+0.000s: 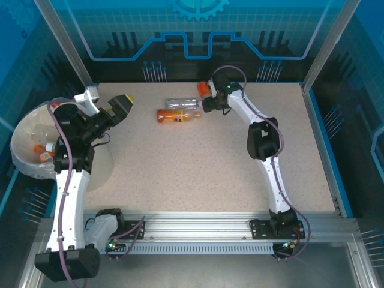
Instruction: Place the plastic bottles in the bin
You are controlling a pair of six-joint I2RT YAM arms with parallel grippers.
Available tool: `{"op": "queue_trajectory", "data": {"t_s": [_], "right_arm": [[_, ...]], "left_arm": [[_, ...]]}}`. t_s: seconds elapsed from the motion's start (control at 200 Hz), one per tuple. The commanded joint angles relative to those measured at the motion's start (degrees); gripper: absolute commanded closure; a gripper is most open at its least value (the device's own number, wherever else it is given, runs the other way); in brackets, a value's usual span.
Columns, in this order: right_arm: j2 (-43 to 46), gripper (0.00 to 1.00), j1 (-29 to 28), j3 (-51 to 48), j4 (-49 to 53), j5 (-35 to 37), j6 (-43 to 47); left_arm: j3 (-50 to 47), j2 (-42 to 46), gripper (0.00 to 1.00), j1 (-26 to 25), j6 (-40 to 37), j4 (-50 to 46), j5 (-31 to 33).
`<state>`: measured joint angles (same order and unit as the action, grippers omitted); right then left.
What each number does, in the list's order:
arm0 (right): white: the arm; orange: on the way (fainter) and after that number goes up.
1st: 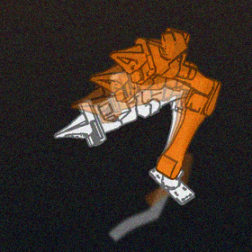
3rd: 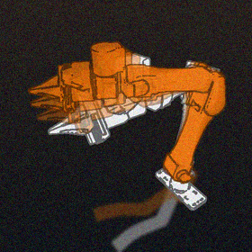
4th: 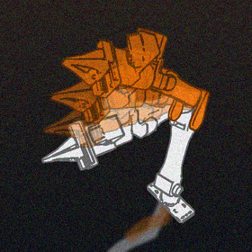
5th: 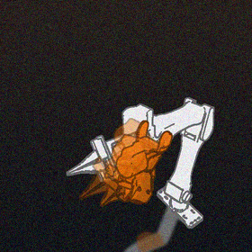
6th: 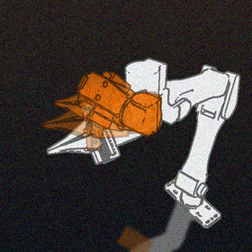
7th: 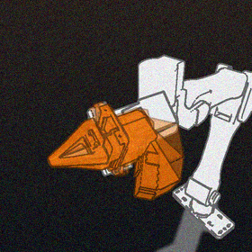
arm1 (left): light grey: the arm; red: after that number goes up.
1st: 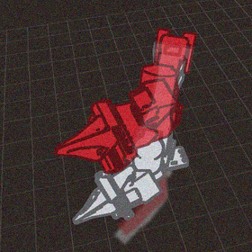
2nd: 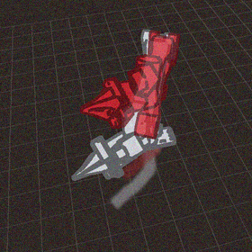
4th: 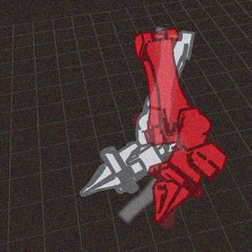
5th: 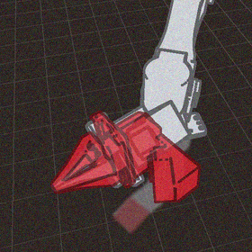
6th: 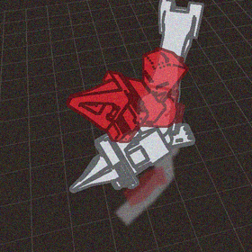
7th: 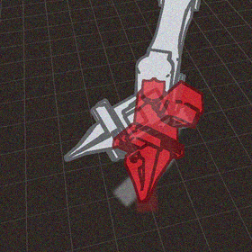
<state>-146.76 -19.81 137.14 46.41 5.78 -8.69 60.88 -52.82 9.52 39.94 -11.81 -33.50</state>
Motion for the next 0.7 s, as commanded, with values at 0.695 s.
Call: {"op": "queue_trajectory", "data": {"t_s": [0.695], "right_arm": [[-11.47, 0.35, 0.83, 17.23, 3.04, -2.78, 1.05]], "left_arm": [[-4.98, -2.79, 0.01, -0.55, -3.89, 1.7, 1.58]]}}
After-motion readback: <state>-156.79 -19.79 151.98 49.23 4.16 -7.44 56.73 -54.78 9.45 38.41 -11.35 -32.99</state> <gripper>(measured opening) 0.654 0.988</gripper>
